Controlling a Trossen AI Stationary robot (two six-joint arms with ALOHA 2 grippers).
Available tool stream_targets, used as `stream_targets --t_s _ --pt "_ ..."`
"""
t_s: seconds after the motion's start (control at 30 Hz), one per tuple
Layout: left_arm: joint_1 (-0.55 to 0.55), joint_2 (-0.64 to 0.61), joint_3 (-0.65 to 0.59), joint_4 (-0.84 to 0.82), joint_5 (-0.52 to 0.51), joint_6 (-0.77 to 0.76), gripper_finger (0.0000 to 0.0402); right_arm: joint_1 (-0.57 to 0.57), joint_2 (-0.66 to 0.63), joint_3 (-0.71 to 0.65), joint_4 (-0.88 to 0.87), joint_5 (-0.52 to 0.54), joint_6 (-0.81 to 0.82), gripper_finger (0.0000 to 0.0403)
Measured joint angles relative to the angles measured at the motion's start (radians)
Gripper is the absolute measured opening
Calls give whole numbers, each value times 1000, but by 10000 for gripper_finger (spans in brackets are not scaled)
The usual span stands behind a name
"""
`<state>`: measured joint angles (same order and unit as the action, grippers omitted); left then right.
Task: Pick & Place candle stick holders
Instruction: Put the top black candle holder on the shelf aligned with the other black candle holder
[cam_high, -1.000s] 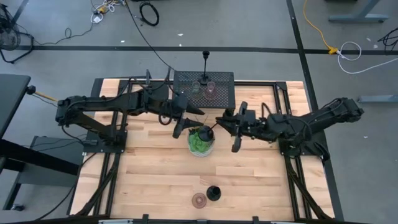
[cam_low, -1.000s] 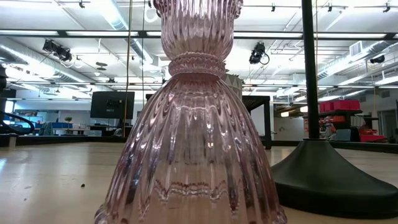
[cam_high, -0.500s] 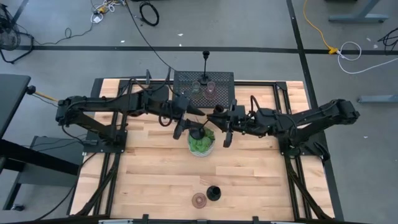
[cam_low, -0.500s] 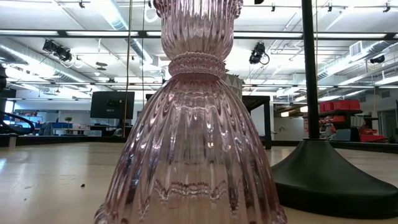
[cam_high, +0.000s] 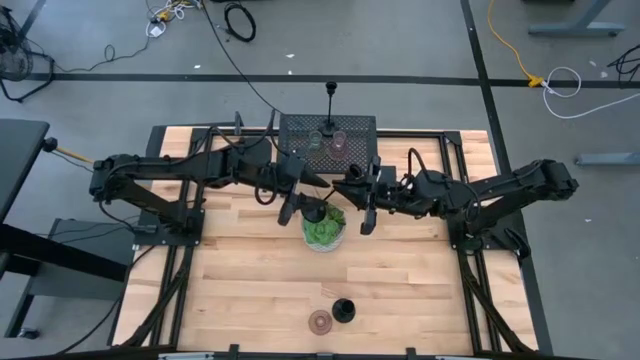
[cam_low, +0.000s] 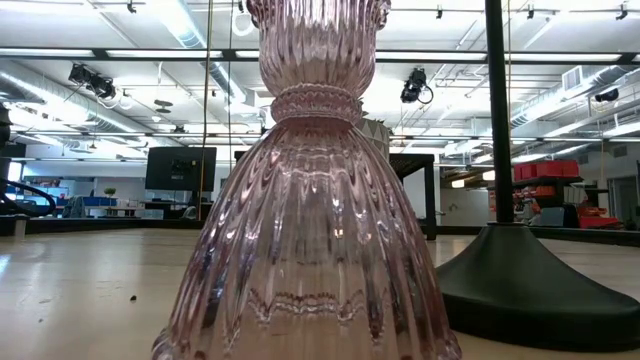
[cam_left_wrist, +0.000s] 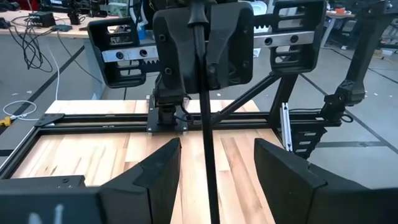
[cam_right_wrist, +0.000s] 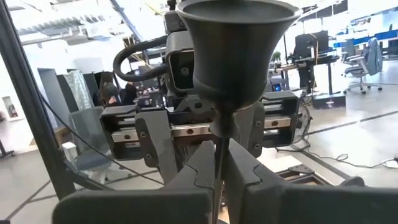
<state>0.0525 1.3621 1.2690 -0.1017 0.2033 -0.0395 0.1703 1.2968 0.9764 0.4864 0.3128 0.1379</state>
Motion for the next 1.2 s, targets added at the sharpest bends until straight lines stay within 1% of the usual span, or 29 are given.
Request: stream_targets --t_s 0.3,0.57,0.8,0.97,1.2 --pt "0 0 0 0 0 1 206 -1 3 0 45 8 -14 5" --pt "0 0 0 0 -1 2 206 -22 66 1 106 -26 -13 5" --pt "0 0 0 0 -1 2 206 -28 109 77 93 -44 -15 4" --pt "0 0 0 -3 -1 0 205 -28 137 114 35 -43 -25 5" --pt "0 0 0 -6 -1 0 180 -28 143 118 34 -41 -27 5"
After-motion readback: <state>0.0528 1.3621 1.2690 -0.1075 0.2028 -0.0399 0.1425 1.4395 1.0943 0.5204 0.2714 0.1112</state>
